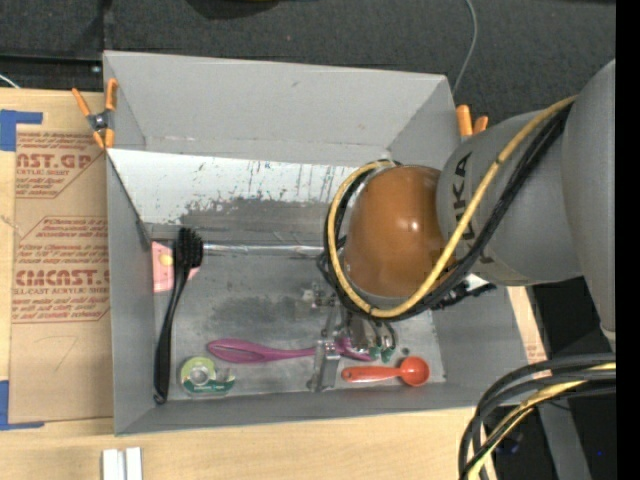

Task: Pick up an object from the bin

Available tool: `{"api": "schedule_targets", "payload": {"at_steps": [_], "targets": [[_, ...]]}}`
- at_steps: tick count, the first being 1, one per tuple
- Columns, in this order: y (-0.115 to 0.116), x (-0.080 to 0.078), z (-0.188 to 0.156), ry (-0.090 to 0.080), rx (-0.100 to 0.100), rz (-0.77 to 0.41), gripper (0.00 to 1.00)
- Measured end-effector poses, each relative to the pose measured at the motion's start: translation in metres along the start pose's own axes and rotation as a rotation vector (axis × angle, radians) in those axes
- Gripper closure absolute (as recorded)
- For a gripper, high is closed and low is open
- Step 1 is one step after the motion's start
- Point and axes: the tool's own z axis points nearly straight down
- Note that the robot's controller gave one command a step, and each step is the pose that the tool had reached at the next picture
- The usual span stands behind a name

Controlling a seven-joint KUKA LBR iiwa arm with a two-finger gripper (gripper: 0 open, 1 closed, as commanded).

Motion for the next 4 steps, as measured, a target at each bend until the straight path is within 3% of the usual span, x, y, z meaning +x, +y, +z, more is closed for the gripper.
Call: {"api": "schedule_targets", "payload": {"at_steps": [1,2,3,4], "targets": [[0.000,-0.002,-0.004,-0.008,-0.001,0.000,0.00],[0.000,-0.004,0.065,-0.020,-0.003,-0.047,0.00],[0.009,-0.005,0.065,-0.030,-0.001,-0.098,0.00],[0.002,-0.006,0.065,-0.026,-0.005,-0.050,0.00]]}}
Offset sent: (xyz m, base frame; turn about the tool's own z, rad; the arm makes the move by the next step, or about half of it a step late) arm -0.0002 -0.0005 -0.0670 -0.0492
